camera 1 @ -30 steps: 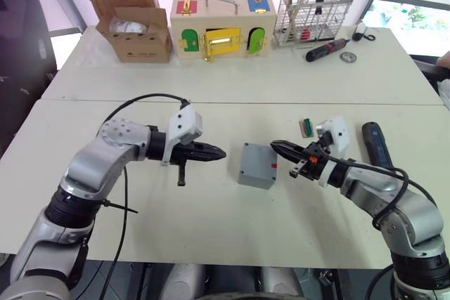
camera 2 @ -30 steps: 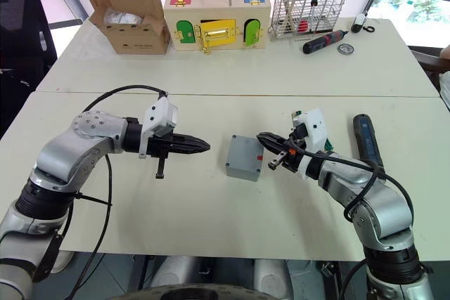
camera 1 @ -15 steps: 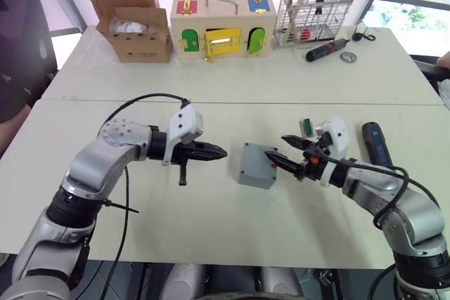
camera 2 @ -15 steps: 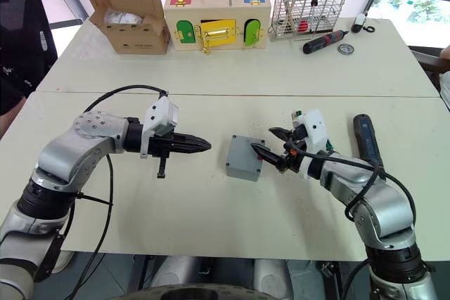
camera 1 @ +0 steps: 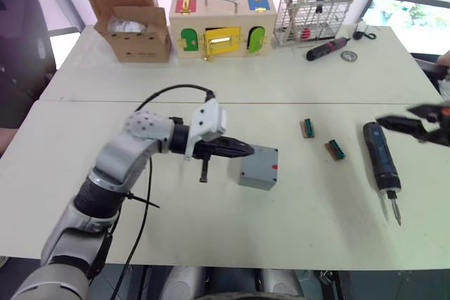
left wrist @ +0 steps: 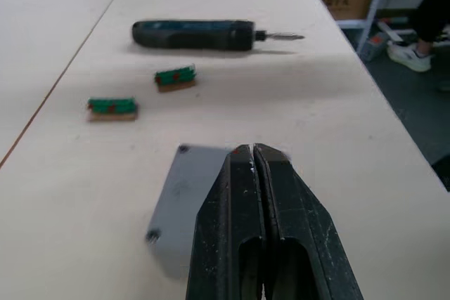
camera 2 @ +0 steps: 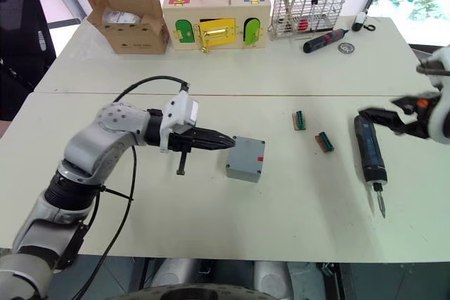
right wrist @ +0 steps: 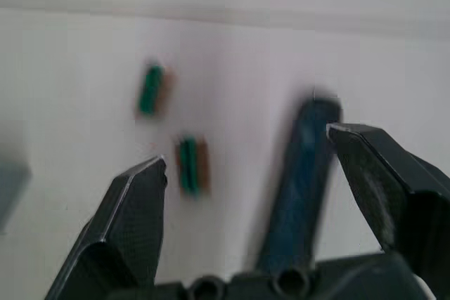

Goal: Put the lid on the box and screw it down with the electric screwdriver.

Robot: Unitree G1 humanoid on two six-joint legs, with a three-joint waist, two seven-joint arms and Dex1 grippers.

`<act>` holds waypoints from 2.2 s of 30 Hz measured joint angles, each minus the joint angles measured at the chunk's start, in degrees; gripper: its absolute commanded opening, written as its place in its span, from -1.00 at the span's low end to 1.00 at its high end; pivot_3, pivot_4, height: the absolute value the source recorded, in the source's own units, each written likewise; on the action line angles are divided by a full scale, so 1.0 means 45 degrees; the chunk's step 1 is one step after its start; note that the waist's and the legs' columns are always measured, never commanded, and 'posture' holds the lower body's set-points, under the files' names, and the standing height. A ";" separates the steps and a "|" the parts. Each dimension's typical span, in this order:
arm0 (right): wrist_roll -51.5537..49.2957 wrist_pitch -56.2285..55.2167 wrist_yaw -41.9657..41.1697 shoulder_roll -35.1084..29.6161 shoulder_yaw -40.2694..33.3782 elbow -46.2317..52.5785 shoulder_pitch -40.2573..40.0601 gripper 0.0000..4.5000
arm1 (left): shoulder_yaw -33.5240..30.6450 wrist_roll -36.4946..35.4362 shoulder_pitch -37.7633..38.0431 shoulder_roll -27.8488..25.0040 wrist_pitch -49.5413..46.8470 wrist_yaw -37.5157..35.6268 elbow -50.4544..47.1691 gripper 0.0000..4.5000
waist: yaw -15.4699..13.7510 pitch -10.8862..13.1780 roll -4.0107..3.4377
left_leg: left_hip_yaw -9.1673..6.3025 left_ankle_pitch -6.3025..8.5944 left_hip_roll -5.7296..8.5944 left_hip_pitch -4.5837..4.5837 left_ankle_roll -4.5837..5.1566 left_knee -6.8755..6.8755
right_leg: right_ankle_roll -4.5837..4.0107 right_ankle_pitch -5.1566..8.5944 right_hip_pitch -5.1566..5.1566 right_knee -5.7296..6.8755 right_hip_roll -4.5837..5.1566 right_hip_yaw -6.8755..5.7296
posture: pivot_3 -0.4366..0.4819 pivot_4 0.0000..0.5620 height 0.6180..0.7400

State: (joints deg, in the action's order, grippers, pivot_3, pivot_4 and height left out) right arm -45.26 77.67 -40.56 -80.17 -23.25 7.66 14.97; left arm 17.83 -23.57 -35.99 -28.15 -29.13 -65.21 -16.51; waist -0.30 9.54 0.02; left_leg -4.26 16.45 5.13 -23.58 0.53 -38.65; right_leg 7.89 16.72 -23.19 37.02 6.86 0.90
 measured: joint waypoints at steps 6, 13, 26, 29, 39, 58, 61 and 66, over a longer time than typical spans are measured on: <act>-0.0208 0.1257 -0.2636 -0.1946 0.2110 -0.1475 -0.0330 0.93 | 0.0387 0.0144 0.0495 0.0203 0.0239 0.0396 -0.0694 -1.00 | 0.0036 -0.0006 -0.0014 | 0.0009 0.0033 -0.0020 0.0025 0.0058 -0.0020 | 0.0000 0.0000 0.0010 0.0027 -0.0013 0.0008 | -0.05 -0.47 0.95; 0.0565 0.1556 -0.3142 -0.0757 0.5494 -0.2848 0.1904 0.93 | 0.0437 0.0378 0.1065 0.0125 0.0006 0.1246 -0.1061 -1.00 | -0.0112 0.0002 -0.0025 | 0.0019 0.0000 -0.0011 0.0012 -0.0005 -0.0032 | 0.0000 0.0000 -0.0002 0.0018 -0.0005 0.0019 | -0.05 -0.47 0.95; 0.3772 0.0091 -0.3705 0.1147 0.8726 -0.5599 0.4589 0.93 | 0.0285 0.0343 0.1603 -0.0331 -0.0773 0.1980 -0.1987 -1.00 | -0.0055 0.0002 -0.0026 | 0.0026 -0.0001 -0.0010 0.0010 -0.0011 -0.0031 | 0.0001 0.0000 -0.0014 0.0021 -0.0009 0.0024 | -0.05 -0.47 0.95; 0.4616 -0.0383 -0.3830 0.1732 0.9333 -0.6438 0.5313 0.93 | 0.0290 0.0346 0.1608 -0.0279 -0.0882 0.2094 -0.1986 -1.00 | -0.0065 0.0002 -0.0027 | 0.0026 -0.0001 -0.0009 0.0011 -0.0012 -0.0034 | 0.0001 0.0000 -0.0011 0.0020 -0.0009 0.0025 | -0.05 -0.47 0.95; 0.7476 -0.2450 -0.5656 0.2050 1.1025 -0.7276 0.6002 -0.13 | 0.0312 0.0349 0.1817 -0.0217 -0.0981 0.2434 -0.2041 -1.00 | -0.0106 -0.0008 0.0005 | 0.0004 0.0000 -0.0001 0.0012 -0.0013 -0.0058 | 0.0001 -0.0001 0.0013 0.0017 -0.0007 0.0013 | -0.05 -0.47 0.95; 1.0448 -0.4376 -0.8268 0.2327 1.1665 -0.7831 0.6136 -0.13 | 0.0336 0.0351 0.1828 0.0260 -0.1197 0.2961 -0.2088 -1.00 | -0.0141 -0.0012 0.0013 | -0.0053 0.0001 0.0012 0.0012 -0.0018 -0.0059 | 0.0001 0.0000 0.0042 0.0010 -0.0008 -0.0017 | -0.05 -0.47 0.95; 1.0886 -0.4600 -0.8598 0.2554 1.1703 -0.8242 0.6347 -0.13 | 0.0336 0.0350 0.1898 0.0271 -0.1208 0.3055 -0.2092 -1.00 | -0.0128 -0.0024 0.0034 | -0.0054 0.0001 0.0011 0.0013 -0.0018 -0.0064 | 0.0001 0.0000 0.0046 0.0008 -0.0008 -0.0017 | -0.05 -0.47 0.95; 1.1278 -0.4888 -0.9391 0.2607 1.1878 -0.8791 0.6774 -0.13 | 0.0334 0.0353 0.1838 0.0321 -0.1133 0.3074 -0.1854 -1.00 | -0.0136 -0.0018 0.0022 | -0.0053 0.0000 0.0019 0.0012 -0.0019 -0.0067 | 0.0000 0.0000 0.0043 0.0008 -0.0004 -0.0016 | -0.05 -0.47 0.95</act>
State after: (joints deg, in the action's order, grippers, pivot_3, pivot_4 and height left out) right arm 5.49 55.67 -82.82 -68.44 30.20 -31.90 45.46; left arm 19.33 -21.98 -27.72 -26.71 -34.23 -51.38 -24.85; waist -0.91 9.46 0.12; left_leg -4.49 16.45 5.21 -23.52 0.44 -38.96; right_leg 7.89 16.72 -23.00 37.05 6.84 0.83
